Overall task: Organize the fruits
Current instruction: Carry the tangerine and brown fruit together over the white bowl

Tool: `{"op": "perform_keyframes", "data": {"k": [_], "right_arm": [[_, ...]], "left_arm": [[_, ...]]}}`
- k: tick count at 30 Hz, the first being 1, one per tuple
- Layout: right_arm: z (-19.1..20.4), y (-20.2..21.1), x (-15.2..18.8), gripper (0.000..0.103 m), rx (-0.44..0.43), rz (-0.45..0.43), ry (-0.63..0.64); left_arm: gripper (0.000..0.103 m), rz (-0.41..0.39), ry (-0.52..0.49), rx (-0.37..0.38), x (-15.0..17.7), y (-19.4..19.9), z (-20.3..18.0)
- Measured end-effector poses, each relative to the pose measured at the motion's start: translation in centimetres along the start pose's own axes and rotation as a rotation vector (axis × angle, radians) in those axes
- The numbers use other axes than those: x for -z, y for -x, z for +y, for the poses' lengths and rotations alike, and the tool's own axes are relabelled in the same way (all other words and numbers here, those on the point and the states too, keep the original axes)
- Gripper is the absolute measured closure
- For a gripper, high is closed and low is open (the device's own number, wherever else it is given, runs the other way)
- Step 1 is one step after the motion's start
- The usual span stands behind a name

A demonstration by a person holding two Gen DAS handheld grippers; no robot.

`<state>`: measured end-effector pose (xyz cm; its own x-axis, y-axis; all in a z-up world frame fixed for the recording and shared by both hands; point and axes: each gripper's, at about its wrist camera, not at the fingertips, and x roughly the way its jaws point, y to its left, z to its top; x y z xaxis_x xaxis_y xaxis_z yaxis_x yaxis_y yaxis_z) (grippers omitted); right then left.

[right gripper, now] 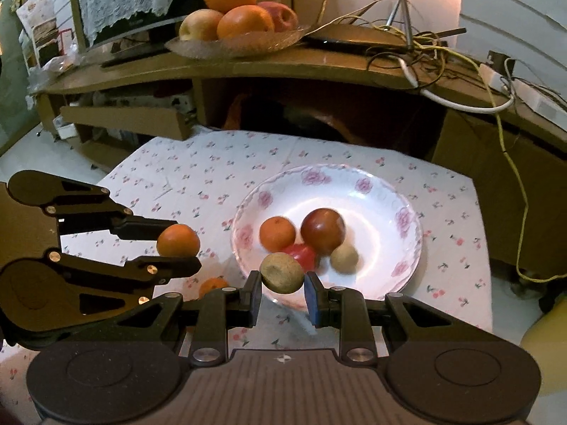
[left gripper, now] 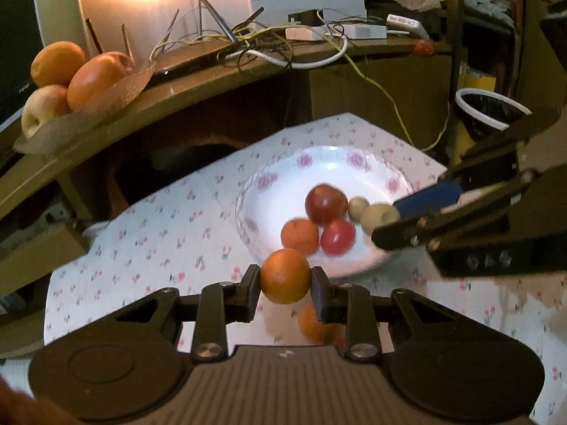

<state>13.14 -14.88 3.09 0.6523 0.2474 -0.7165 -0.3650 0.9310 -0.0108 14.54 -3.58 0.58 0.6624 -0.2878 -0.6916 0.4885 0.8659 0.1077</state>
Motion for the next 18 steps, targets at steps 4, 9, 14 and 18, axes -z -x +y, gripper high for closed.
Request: {"op": "perform_keyframes", "data": {"k": [4, 9, 14, 18], "right_arm": [[-0.5, -0.6, -0.2, 0.077, 0.019, 0.007, -0.011], [-1.1, -1.1, 0.0, 0.077, 0.043, 0.022, -0.015], [-1.9, -1.4, -0.2, 0.077, 0.060, 0.023, -0.026], [-2.7, -2.1, -0.8, 0.077, 0.079, 0.015, -0.032]], "left_arm": [[0.068, -0.006, -0.015, 0.004, -1.2, -1.1, -0.5], [0.068, 0.011, -0.028, 0.004, -1.7, -2.4, -0.9], [0.068, 0.006, -0.009, -0.002, -2.3, -3.0, -0.5], [0.068, 0.000, -0.003, -0.005, -2.9, -3.6, -0.1]]}}
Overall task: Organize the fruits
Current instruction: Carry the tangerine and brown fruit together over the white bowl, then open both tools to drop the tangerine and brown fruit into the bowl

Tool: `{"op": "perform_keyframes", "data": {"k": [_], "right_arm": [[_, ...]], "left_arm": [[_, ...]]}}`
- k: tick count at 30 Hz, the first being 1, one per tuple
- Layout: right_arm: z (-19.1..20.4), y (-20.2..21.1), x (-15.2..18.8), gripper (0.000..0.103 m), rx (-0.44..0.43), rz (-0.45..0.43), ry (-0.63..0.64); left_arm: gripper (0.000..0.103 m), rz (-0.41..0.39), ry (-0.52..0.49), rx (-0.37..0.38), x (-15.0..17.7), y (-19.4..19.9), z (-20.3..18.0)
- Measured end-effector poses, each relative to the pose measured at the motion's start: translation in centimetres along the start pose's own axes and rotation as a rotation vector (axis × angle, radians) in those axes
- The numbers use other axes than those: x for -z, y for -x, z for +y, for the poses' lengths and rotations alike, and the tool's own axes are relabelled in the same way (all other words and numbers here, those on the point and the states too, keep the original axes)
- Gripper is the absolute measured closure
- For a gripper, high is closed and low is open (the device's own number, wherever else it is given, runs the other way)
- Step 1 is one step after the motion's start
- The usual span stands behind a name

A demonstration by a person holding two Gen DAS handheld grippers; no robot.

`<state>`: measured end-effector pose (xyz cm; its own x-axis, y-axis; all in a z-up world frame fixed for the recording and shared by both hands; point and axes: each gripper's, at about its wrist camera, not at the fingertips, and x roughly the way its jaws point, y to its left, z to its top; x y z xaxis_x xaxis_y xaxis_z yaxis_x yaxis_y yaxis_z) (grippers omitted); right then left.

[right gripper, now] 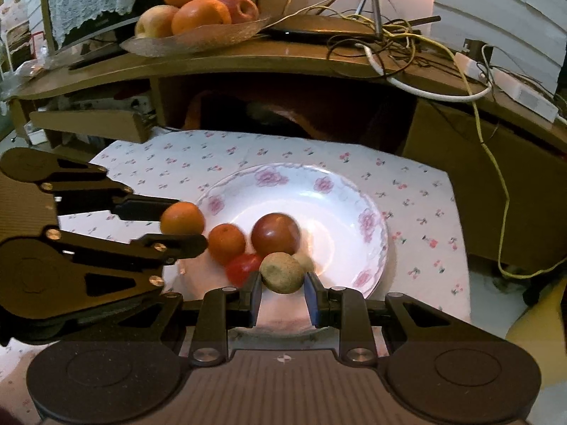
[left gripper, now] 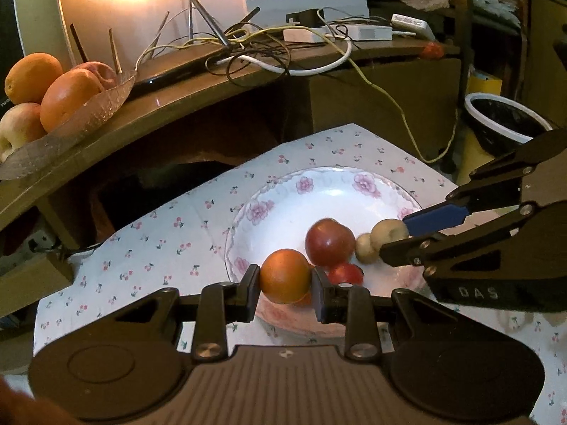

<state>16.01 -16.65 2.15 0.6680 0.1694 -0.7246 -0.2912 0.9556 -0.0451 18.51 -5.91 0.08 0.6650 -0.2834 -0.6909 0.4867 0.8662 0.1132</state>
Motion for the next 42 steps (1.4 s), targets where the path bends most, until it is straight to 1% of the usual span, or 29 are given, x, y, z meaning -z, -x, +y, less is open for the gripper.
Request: {"op": "perform_keyframes", "data": {"k": [5, 12, 21, 27, 37, 42], "right_arm": [[-1.3, -1.3, -0.4, 0.077, 0.027, 0.011, -0.019], [-1.6, -2.4, -0.9, 0.077, 0.038, 0.006, -0.009], [-2.5, -3.3, -1.6, 0.076, 0.037, 0.004, -0.039], [-2.3, -3.3, -1.7, 0.071, 0.023, -0.008, -0.029], [-2.6, -2.2, -2.0, 0.071, 0.018, -0.040, -0.045], [-2.0, -1.0, -2.0, 0.070, 0.010, -0.055, -0.032]], "left_arm": [[0.068, -0.001, 0.013, -0.002, -0.7, -1.4, 0.5], [0.068, 0.002, 0.016, 0.010, -1.1, -3.0, 0.3], [0.067, 0.003, 0.043, 0.017, -1.6, -3.7, 0.7], [0.065, -0.011, 0.051, 0.018, -1.9, -3.2, 0.7], [0.063, -0.057, 0.059, 0.001, -2.3, -0.6, 1.1], [0.063, -0.071, 0.037, -0.009, -2.0, 1.3, 0.4]]}}
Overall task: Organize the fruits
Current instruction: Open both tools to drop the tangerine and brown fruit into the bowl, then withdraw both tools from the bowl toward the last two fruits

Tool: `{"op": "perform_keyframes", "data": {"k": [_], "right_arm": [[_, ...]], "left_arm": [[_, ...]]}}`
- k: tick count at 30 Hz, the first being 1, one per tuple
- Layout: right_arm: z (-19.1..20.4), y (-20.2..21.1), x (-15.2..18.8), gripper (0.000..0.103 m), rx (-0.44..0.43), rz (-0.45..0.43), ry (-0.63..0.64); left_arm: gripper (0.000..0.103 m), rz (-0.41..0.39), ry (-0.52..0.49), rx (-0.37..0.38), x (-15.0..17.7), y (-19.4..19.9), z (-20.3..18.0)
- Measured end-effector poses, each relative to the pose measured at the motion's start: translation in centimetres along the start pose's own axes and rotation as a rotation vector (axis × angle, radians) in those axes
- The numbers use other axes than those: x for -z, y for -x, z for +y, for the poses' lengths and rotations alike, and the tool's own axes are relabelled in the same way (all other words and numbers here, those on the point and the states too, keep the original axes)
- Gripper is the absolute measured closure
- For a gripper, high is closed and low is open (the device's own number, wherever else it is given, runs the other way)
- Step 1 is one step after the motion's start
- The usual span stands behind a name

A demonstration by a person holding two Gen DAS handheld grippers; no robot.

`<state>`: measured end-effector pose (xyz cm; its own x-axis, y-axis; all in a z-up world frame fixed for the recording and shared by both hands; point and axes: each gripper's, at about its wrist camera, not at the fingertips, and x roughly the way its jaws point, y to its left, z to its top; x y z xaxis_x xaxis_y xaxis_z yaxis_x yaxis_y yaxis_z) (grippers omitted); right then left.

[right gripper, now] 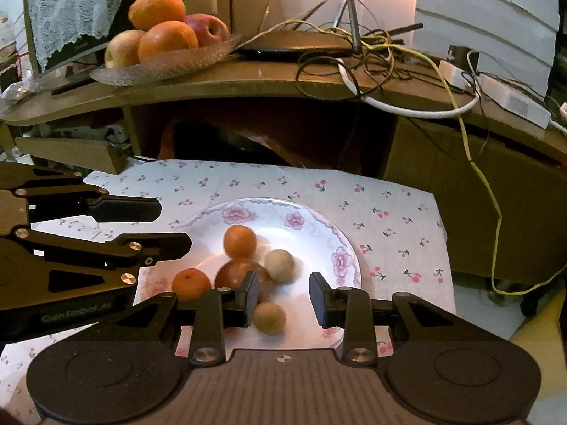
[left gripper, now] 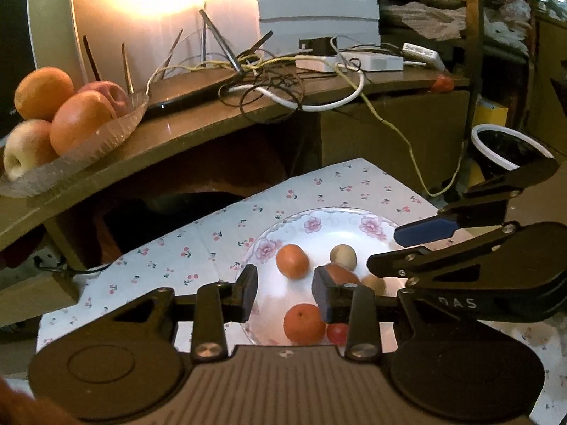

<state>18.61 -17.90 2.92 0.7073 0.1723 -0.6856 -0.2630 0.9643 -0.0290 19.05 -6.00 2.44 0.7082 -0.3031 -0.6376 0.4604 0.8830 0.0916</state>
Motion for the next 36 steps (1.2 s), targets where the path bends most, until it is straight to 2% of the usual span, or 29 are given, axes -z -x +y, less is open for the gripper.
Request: {"op": "perform_keyframes", "data": {"k": [6, 17, 26, 36], "right_arm": [[1.3, 2.1, 0.4, 0.070, -0.021, -0.026, 0.017], [2.9, 4.0, 1.4, 0.069, -0.054, -0.038, 0.020], [4.7, 4.7, 2.9, 0.069, -0.075, -0.007, 0.035], [6.1, 5.2, 5.0, 0.068, -0.093, 0.040, 0.022]], "left_arm": [[0.063, -0.020, -0.014, -0.008, 0.5, 2.3, -0.6], [0.063, -0.011, -0.026, -0.029, 2.3, 5.1, -0.9], [0.062, 0.011, -0.047, -0.030, 4.5, 7.2, -0.8], [0.062, 0.080, -0.038, -0.043, 7.7, 7.9, 0.8]]}}
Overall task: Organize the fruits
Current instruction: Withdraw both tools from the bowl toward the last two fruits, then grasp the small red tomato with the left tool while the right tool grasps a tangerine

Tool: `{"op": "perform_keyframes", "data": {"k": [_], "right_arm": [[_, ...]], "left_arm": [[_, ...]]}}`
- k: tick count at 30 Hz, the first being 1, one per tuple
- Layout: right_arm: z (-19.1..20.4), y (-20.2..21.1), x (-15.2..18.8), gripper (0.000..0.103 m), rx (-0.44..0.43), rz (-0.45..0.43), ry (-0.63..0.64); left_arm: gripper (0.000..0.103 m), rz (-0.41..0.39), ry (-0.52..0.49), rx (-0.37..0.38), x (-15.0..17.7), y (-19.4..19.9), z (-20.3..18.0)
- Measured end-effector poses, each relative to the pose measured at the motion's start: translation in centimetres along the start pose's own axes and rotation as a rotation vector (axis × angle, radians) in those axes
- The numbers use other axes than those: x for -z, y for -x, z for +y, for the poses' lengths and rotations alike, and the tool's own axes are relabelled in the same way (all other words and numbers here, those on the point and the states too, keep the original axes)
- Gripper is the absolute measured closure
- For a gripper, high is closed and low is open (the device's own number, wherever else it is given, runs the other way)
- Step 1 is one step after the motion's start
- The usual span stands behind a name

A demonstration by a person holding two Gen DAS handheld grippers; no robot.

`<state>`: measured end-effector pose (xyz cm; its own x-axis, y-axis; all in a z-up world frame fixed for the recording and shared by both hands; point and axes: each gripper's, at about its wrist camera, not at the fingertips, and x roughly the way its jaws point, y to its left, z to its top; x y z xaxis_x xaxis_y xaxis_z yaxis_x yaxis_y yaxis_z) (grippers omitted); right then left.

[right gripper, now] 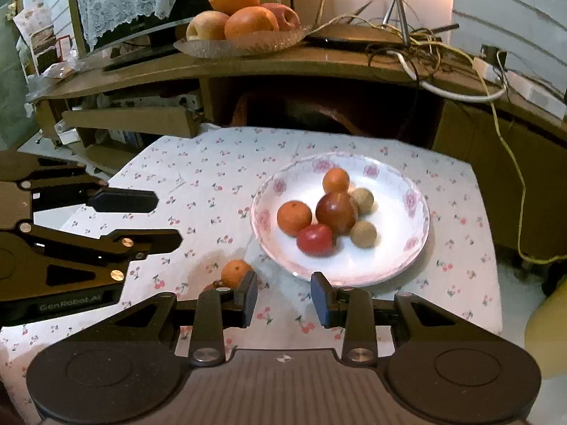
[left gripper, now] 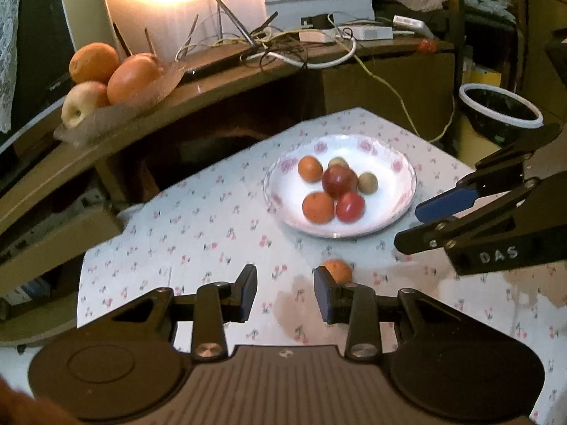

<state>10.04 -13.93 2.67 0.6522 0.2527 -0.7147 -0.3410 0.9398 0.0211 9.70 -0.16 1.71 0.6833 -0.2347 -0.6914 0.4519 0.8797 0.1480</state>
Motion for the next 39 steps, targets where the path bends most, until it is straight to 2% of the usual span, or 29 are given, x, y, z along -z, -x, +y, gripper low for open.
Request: {"op": "perform_keyframes", "data": {"k": [8, 13, 24, 28, 39], "right_arm": [[0.9, -0.6, 1.0, 0.066, -0.021, 0.018, -0.022], [-0.5, -0.8, 0.2, 0.066, -0.008, 0.014, -0.058], [-1.4, -1.5, 0.3, 0.066, -0.019, 0.054, -0.047], [-1.5, -1.5, 0.2, 0.066, -0.026, 0.057, -0.042], [0.6, -2.8, -0.1, 0.066, -0.090, 0.047, -0.015]], "left_arm": [[0.062, 0.033, 0.005, 0.078, 1.3, -0.4, -0.5], [0.062, 0.060, -0.004, 0.136, 1.4, -2.2, -2.1], [0.064, 0.111, 0.007, 0.112, 1.4, -6.4, -3.6], [0.070, 0.117, -0.014, 0.102, 1.8, -5.9, -3.7], [0.070, 0.105, 0.031, 0.087, 3.2, -3.2, -0.6]]}}
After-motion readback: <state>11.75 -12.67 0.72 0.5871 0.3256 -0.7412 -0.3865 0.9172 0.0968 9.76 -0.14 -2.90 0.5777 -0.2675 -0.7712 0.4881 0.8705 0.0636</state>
